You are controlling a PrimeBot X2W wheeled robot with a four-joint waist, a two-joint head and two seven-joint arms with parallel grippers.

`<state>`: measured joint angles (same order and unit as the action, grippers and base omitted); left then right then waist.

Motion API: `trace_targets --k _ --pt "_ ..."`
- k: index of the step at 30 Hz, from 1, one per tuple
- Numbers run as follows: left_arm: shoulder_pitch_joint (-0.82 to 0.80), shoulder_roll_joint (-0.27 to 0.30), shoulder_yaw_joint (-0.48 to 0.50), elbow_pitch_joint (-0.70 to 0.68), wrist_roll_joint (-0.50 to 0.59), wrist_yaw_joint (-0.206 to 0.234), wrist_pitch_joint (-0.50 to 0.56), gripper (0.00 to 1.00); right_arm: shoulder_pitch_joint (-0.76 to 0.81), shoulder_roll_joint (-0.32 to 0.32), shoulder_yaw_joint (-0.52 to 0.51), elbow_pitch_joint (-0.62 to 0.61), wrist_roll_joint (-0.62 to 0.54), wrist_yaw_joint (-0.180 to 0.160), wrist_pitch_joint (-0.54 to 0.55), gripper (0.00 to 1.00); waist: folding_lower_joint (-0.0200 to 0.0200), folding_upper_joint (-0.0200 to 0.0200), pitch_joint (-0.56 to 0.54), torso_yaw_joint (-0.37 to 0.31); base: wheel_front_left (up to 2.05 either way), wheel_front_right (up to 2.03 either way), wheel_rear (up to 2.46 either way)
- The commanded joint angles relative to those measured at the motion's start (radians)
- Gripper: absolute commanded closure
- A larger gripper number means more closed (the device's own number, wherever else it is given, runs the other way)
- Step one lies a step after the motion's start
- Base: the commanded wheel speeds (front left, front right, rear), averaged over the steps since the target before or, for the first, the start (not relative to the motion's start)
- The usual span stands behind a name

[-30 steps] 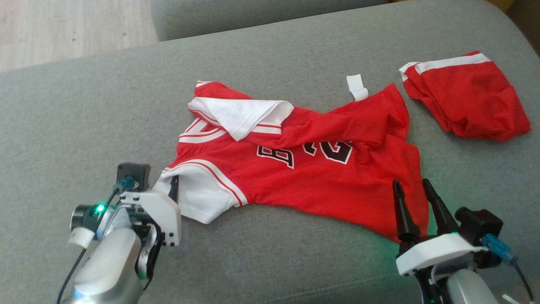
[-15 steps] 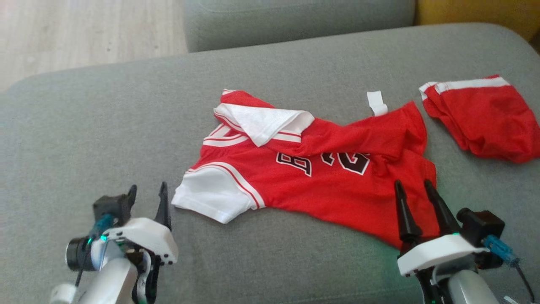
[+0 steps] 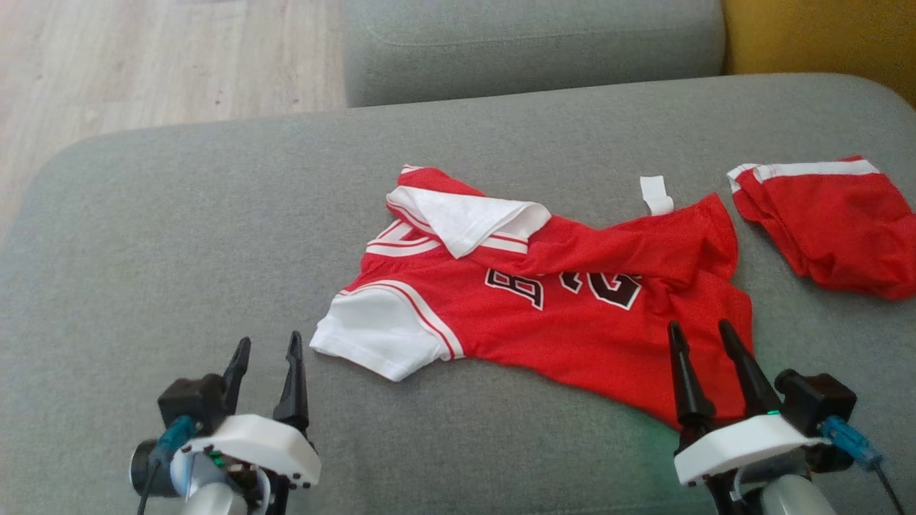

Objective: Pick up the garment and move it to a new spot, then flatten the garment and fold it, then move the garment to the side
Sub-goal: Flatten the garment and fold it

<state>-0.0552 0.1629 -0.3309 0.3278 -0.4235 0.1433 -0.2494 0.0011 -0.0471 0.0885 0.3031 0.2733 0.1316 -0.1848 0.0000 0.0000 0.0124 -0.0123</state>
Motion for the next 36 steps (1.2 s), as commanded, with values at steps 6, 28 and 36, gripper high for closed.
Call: trace_targets --k 6,28,36 --pt "-0.102 0.0 0.021 0.093 0.03 -0.021 0.005 0.0 -0.039 -0.003 0.021 -0.048 -0.003 -0.001 0.008 0.0 0.0 0.0 0.038 -0.043 0.0 0.0 0.0" --pt "-0.268 -0.005 -0.023 0.448 0.049 -0.024 0.055 0.0 -0.058 -0.003 0.005 -0.045 -0.013 -0.001 0.012 0.0 0.0 0.0 0.084 -0.111 0.0 0.0 0.0" --pt "-0.287 -0.012 -0.036 0.461 0.046 -0.052 0.023 1.0 -0.061 -0.003 0.005 -0.04 -0.015 -0.001 0.014 0.0 0.0 0.0 0.081 -0.117 0.0 0.0 0.0"
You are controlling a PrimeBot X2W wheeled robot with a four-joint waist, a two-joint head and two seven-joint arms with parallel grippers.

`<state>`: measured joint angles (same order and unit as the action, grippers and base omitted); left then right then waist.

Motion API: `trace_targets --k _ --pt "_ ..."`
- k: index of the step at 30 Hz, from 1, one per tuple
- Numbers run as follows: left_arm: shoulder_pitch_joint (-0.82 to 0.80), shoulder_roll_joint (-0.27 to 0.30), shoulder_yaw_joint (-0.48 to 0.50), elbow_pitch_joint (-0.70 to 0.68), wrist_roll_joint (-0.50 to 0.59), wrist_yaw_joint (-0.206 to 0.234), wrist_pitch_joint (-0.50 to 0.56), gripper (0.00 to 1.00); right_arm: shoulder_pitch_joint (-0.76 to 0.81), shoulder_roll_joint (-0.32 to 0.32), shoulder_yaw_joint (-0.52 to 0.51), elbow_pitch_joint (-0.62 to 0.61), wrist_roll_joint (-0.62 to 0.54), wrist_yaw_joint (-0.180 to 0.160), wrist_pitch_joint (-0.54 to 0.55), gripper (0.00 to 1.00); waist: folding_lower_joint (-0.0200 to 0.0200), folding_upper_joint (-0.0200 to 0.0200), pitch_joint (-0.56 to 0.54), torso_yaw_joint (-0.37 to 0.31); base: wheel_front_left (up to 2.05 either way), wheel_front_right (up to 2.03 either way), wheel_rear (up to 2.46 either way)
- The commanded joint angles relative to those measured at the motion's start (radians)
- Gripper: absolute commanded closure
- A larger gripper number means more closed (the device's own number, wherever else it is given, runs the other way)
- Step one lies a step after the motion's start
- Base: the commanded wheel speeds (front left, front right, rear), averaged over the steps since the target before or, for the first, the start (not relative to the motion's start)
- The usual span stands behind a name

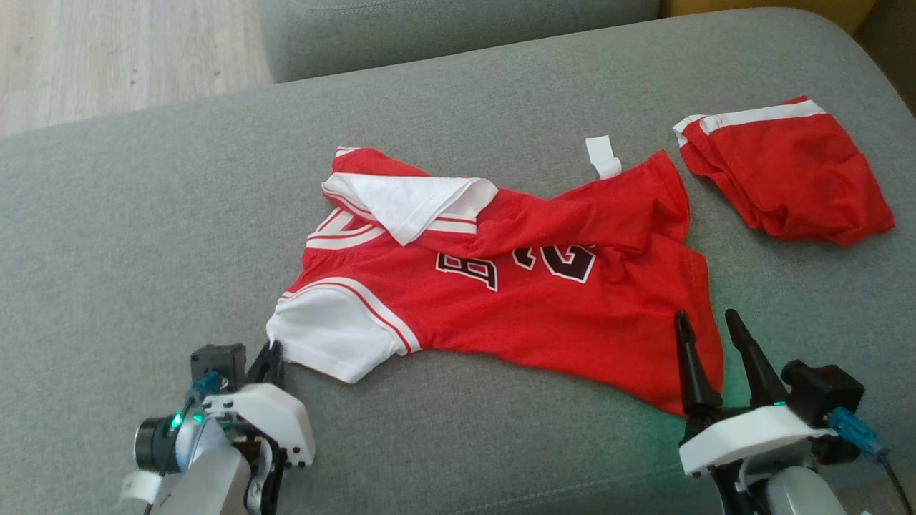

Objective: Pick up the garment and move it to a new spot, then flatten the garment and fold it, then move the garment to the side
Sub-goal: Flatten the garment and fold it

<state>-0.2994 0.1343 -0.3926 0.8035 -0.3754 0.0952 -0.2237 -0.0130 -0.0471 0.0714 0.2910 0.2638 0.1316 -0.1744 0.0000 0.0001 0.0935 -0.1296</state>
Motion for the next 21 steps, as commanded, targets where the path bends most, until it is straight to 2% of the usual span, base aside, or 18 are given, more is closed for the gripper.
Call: trace_targets --k 1,6,11,15,21 --pt "-0.044 0.016 0.028 -0.022 -0.002 -0.005 -0.011 1.0 -0.045 -0.003 0.021 -0.027 -0.006 -0.001 0.004 0.0 0.0 -0.0001 -0.001 -0.001 0.0 0.0 0.0" --pt "-0.037 0.021 0.061 -0.103 0.003 0.015 -0.035 1.0 -0.02 -0.003 0.004 -0.024 -0.004 -0.001 0.002 0.0 0.0 -0.0001 -0.015 -0.005 0.0 0.0 0.0" --pt "0.018 0.026 0.131 -0.284 0.032 0.05 -0.038 1.0 0.039 -0.003 -0.037 -0.001 0.009 -0.001 0.021 0.0 0.0 -0.0001 -0.032 -0.007 0.0 0.0 0.0" --pt "0.084 0.018 0.167 -0.386 0.062 0.054 -0.038 1.0 0.083 -0.003 -0.069 0.038 0.032 -0.001 0.061 0.0 0.0 -0.0001 -0.045 -0.009 0.0 0.0 0.0" --pt "0.129 0.004 0.188 -0.414 0.087 0.038 -0.038 1.0 0.09 -0.003 -0.057 0.088 0.118 -0.001 0.101 0.0 0.0 -0.0001 -0.051 -0.012 0.0 0.0 0.0"
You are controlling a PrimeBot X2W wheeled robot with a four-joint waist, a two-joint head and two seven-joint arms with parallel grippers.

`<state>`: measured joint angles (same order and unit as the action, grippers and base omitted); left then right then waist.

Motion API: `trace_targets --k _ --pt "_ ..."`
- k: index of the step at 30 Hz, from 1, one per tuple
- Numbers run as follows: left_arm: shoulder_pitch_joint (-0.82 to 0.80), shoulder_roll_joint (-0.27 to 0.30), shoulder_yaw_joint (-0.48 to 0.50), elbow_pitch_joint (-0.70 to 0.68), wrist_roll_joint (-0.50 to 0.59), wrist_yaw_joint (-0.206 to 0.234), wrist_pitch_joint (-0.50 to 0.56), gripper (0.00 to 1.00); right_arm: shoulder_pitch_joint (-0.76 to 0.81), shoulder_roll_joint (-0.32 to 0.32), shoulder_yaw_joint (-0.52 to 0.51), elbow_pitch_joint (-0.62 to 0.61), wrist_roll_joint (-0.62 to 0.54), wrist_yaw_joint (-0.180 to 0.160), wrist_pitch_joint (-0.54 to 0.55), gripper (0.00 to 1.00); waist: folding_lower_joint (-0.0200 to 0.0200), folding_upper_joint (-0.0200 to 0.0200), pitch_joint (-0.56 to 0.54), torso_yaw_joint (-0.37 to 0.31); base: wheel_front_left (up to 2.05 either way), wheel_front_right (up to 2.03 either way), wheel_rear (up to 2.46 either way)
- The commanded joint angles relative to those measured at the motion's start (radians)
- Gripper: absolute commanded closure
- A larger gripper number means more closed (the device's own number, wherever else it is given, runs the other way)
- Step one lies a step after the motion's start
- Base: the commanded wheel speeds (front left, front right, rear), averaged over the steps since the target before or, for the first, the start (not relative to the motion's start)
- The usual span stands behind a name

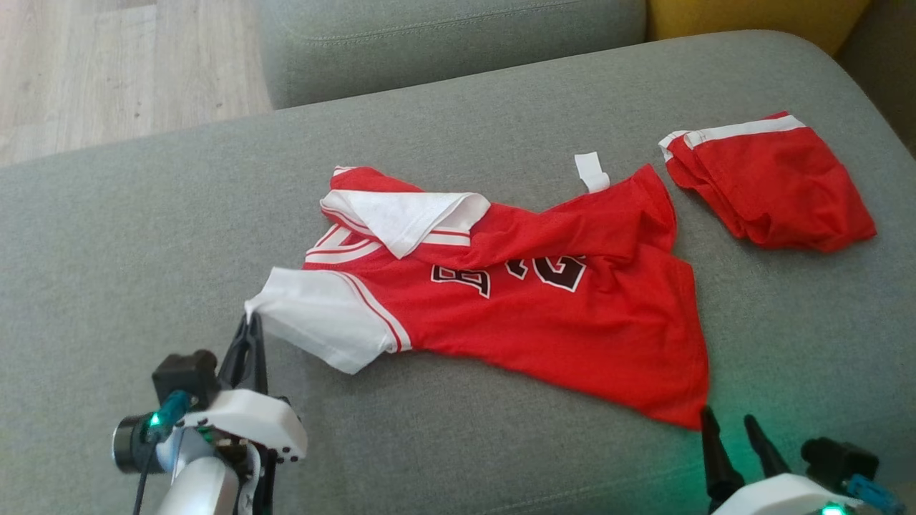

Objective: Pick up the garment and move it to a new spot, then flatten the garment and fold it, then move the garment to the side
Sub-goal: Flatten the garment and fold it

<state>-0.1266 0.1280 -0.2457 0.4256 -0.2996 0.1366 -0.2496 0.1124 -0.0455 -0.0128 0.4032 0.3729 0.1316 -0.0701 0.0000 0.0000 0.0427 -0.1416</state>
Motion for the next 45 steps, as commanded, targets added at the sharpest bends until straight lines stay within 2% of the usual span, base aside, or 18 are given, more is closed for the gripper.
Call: trace_targets --k 1,8,26,27,29,38,45 --pt "-0.042 0.007 0.042 -0.035 0.014 -0.006 -0.012 1.0 -0.04 -0.005 0.035 -0.017 0.025 -0.001 -0.002 0.0 0.0 0.0 0.0 0.0 0.0 0.0 0.0" --pt "-0.043 -0.006 0.053 -0.029 0.034 -0.022 -0.012 1.0 -0.074 -0.005 0.07 0.046 0.086 -0.001 -0.001 0.0 0.0 0.0 0.002 0.007 0.0 0.0 0.0" --pt "-0.059 -0.024 0.078 -0.041 0.071 -0.05 -0.012 1.0 -0.157 -0.005 0.138 0.199 0.125 -0.001 -0.043 0.0 0.0 0.0 0.029 0.034 0.0 0.0 0.0" --pt "-0.06 -0.025 0.079 -0.041 0.073 -0.051 -0.012 1.0 -0.162 -0.005 0.142 0.205 0.127 -0.001 -0.043 0.15 0.0 0.0 0.03 0.035 0.0 0.0 0.0" --pt "-0.063 -0.026 0.082 -0.039 0.075 -0.054 -0.012 1.0 -0.169 -0.005 0.149 0.217 0.128 -0.001 -0.043 1.0 0.0 0.0 0.032 0.036 0.0 0.0 0.0" --pt "-0.059 -0.035 0.117 -0.039 0.058 -0.064 -0.012 1.0 -0.191 -0.005 0.161 0.203 0.104 -0.001 -0.074 1.0 0.0 0.0 0.012 0.036 0.0 0.0 0.0" --pt "-0.061 -0.052 0.175 -0.091 -0.009 -0.096 -0.012 1.0 -0.208 -0.005 0.152 0.05 0.063 -0.001 -0.085 1.0 0.0 0.0 -0.027 0.035 0.0 0.0 0.0"
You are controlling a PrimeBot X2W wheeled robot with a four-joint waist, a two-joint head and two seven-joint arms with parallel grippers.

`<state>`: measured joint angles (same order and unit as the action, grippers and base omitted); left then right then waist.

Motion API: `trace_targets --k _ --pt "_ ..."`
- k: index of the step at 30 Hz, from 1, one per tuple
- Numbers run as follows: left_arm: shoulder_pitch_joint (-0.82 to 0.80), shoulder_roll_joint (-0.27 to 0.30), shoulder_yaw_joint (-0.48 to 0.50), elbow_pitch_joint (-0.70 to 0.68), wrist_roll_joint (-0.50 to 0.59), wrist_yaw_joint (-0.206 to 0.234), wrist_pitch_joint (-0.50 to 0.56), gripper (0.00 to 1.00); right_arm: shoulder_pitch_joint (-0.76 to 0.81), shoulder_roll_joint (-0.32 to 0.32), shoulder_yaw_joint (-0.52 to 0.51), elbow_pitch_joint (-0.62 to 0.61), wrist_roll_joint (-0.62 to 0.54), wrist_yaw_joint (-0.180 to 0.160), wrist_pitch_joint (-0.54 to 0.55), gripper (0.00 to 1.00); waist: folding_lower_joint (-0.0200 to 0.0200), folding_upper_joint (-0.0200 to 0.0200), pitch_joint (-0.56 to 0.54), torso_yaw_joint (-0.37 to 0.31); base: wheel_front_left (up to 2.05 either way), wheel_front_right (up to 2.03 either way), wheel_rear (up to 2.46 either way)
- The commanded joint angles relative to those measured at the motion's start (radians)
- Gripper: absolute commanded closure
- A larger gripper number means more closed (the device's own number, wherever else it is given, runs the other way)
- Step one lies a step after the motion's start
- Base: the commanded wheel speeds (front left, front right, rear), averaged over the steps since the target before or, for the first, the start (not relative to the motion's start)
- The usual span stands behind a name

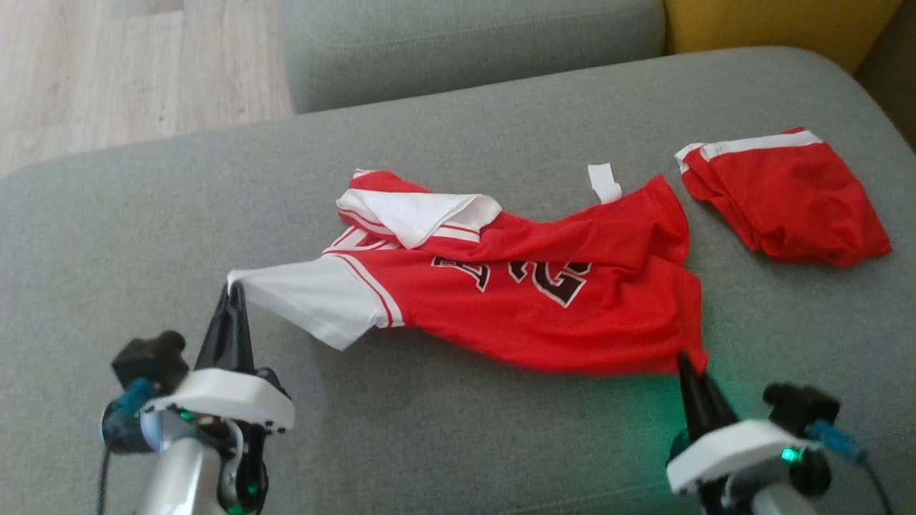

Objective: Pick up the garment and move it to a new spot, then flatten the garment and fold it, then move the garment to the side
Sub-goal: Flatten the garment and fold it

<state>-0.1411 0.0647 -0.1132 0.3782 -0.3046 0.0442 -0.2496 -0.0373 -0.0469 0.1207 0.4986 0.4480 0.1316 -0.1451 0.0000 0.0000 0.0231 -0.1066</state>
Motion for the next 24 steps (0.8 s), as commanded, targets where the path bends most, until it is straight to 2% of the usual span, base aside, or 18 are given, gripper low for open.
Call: trace_targets --k 1,5,12,19,24 --pt "-0.051 0.009 0.052 -0.058 -0.015 -0.01 -0.012 1.0 -0.064 -0.003 0.013 -0.079 -0.02 -0.001 -0.006 1.0 0.0 0.0 -0.012 0.001 0.0 0.0 0.0" --pt "-0.09 0.003 0.085 -0.122 -0.071 -0.039 -0.012 1.0 -0.105 -0.011 -0.014 -0.233 -0.07 -0.001 0.025 1.0 0.0 0.0 -0.027 0.007 0.0 0.0 0.0" --pt "-0.234 0.002 0.121 -0.247 -0.155 -0.059 0.009 1.0 -0.24 -0.073 -0.023 -0.478 -0.113 -0.001 0.125 1.0 0.0 0.0 -0.053 0.017 0.0 0.0 0.0" --pt "-0.32 0.001 0.156 -0.394 -0.217 -0.04 0.045 1.0 -0.324 -0.106 -0.029 -0.622 -0.115 -0.001 0.204 1.0 0.0 0.0 -0.072 0.021 0.0 0.0 0.0" --pt "-0.32 -0.002 0.162 -0.529 -0.253 -0.003 0.104 1.0 -0.313 -0.09 -0.057 -0.738 -0.117 -0.001 0.285 1.0 0.0 0.0 -0.074 0.027 0.0 0.0 0.0"
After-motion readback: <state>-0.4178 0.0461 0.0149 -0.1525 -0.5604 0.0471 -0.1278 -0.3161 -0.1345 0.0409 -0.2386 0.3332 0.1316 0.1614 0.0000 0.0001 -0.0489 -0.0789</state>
